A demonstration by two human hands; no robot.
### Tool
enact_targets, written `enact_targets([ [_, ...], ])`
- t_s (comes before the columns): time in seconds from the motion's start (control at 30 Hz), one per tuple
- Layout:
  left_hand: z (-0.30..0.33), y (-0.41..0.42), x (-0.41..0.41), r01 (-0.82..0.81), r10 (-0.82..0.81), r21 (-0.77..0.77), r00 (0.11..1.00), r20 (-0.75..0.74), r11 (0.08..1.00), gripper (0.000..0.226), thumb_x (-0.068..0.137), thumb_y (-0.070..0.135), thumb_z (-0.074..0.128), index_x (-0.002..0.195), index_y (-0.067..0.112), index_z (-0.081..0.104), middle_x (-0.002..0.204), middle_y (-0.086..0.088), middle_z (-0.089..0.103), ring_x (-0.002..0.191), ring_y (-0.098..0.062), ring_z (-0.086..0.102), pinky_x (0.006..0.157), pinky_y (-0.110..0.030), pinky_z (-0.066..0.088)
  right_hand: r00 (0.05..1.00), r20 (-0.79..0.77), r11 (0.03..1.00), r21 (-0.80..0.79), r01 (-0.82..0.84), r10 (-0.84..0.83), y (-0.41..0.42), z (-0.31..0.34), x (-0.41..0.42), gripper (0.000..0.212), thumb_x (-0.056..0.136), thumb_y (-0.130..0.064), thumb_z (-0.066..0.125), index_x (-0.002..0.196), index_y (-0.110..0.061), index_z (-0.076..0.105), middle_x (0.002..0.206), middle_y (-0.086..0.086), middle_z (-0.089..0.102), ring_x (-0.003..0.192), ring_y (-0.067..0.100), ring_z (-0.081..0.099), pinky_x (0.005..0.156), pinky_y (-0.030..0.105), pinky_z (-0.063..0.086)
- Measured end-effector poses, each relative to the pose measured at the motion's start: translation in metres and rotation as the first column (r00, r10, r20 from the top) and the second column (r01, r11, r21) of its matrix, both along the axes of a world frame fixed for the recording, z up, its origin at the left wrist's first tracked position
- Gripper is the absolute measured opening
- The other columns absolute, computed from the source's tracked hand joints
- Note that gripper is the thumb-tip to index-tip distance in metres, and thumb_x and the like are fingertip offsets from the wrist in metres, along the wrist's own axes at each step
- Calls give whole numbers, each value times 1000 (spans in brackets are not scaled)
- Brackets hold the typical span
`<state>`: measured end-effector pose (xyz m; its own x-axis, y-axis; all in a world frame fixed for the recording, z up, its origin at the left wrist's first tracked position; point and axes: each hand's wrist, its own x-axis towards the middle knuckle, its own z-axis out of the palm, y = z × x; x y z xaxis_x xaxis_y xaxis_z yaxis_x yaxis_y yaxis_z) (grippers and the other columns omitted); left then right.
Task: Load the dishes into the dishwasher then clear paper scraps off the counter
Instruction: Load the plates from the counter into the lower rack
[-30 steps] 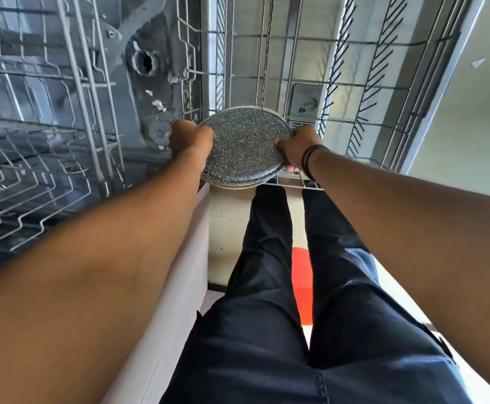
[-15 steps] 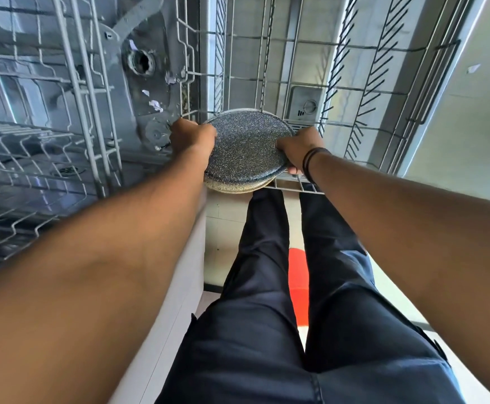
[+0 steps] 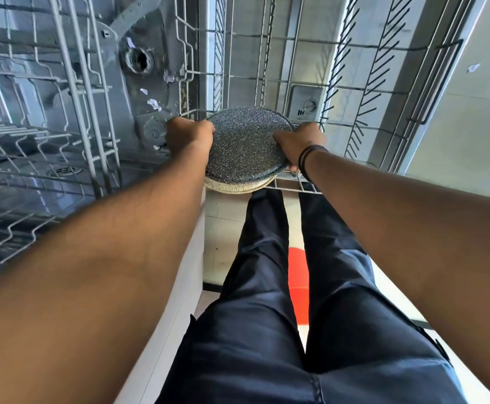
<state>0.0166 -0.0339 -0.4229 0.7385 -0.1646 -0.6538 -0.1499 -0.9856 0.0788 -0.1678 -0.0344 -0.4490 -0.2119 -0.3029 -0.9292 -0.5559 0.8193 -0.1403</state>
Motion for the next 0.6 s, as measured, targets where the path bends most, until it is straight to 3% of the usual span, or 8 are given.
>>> enact_targets([
  [0.13,-3,-4,-1,24,-24,5,998,-50,1000,32,79,17,82,105,8,65,91,-2,59,79,-17,60,54,-22,44,999,12,1000,1,-30,29,-4,-5,1,23,83,-30,64,95,-11,64,94,8,72,84,28,70,79,41,61],
  [0.3,-8,-10,-5,57,-57,-4,995,-85,998,32,84,12,79,109,10,59,92,1,52,73,-10,53,39,-12,31,1000,7,1000,5,6,-6,-7,-16,3,19,87,-16,60,102,-8,64,97,8,69,88,27,69,80,41,61],
  [0.4,-16,-11,-6,54,-55,-12,995,-86,998,44,86,10,78,123,4,57,110,-2,61,87,-11,50,53,-14,40,1000,-18,1000,-23,0,-1,-9,-20,3,4,89,-12,58,87,-11,56,92,6,63,91,25,68,82,38,60],
  [0.47,-21,-11,-6,64,-64,5,995,-74,998,43,84,11,80,121,4,60,118,-7,66,87,-13,52,54,-16,40,999,-37,999,-36,-33,32,-10,-25,0,16,90,-12,57,77,-14,49,91,8,64,91,26,68,83,38,60],
  [0.53,-25,-10,-7,68,-67,7,996,-66,998,40,82,12,82,115,5,61,111,-6,67,87,-15,56,52,-15,39,998,-46,998,-35,-44,42,-11,-28,-3,12,90,-11,57,80,-13,50,92,8,63,88,26,66,81,36,59],
  [0.6,-28,-8,-8,64,-63,8,996,-58,998,41,79,15,84,112,7,63,107,-5,69,88,-17,63,57,-18,45,998,-48,998,-28,-48,47,-11,-30,-6,3,90,-11,57,91,-12,55,92,7,62,84,24,62,67,30,56],
])
